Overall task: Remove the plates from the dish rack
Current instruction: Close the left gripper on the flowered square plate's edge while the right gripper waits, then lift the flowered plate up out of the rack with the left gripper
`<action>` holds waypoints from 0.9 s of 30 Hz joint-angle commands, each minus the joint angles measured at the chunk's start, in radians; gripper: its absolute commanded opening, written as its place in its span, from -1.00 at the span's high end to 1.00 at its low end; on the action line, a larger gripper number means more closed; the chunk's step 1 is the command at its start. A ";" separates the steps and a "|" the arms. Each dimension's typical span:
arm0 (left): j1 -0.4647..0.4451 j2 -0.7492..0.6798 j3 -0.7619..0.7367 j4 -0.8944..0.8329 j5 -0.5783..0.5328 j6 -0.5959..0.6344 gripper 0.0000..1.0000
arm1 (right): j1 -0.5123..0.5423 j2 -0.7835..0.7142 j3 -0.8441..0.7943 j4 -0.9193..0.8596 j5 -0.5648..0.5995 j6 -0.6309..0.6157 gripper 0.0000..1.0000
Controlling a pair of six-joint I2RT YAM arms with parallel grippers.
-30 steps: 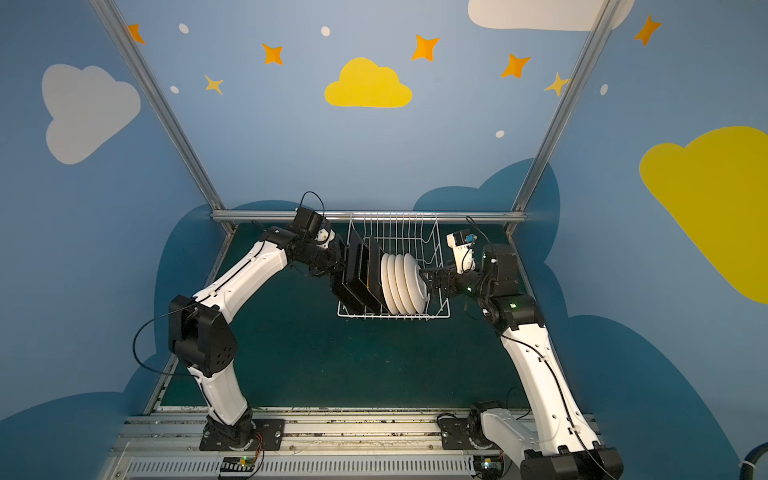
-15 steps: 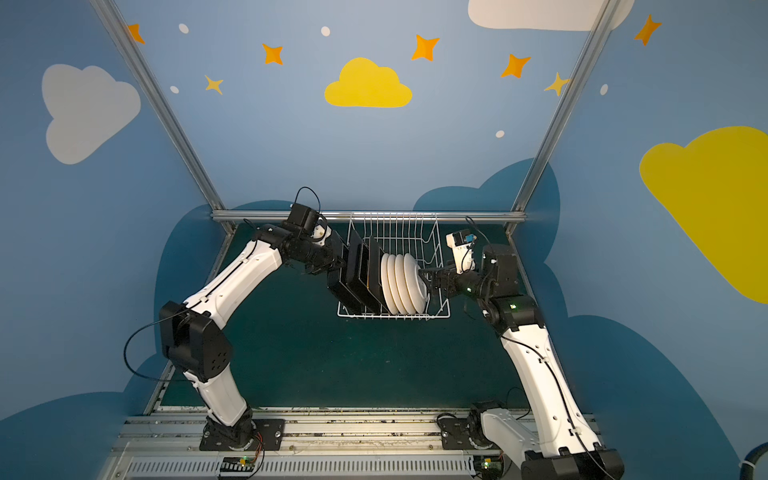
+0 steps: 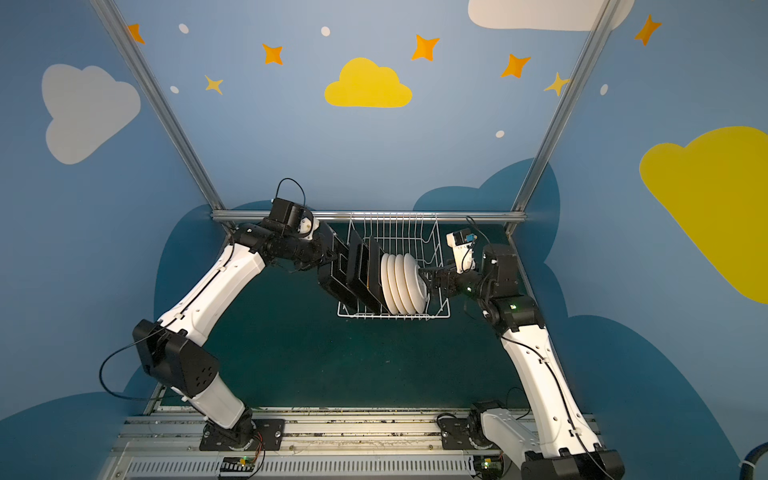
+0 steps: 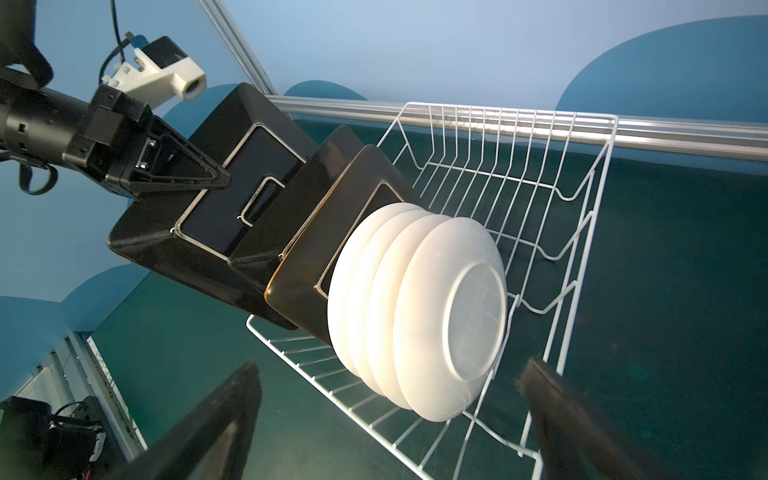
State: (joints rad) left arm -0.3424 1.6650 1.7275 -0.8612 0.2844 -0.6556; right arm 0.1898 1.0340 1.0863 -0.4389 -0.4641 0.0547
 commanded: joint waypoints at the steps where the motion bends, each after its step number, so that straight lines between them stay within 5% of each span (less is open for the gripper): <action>1: 0.031 -0.073 0.012 0.086 -0.002 0.003 0.94 | 0.006 -0.016 -0.008 0.039 -0.001 0.018 -0.96; 19: 0.063 -0.177 -0.022 0.202 0.044 0.065 0.94 | 0.017 -0.017 -0.019 0.061 0.002 0.051 -0.96; 27: 0.059 -0.244 -0.020 0.260 0.010 0.195 0.94 | 0.021 0.000 0.011 0.056 0.006 0.099 -0.96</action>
State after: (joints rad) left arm -0.2832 1.5063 1.6722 -0.7788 0.2733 -0.5468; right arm 0.2039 1.0332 1.0767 -0.3931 -0.4606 0.1257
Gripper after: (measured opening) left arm 0.126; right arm 0.980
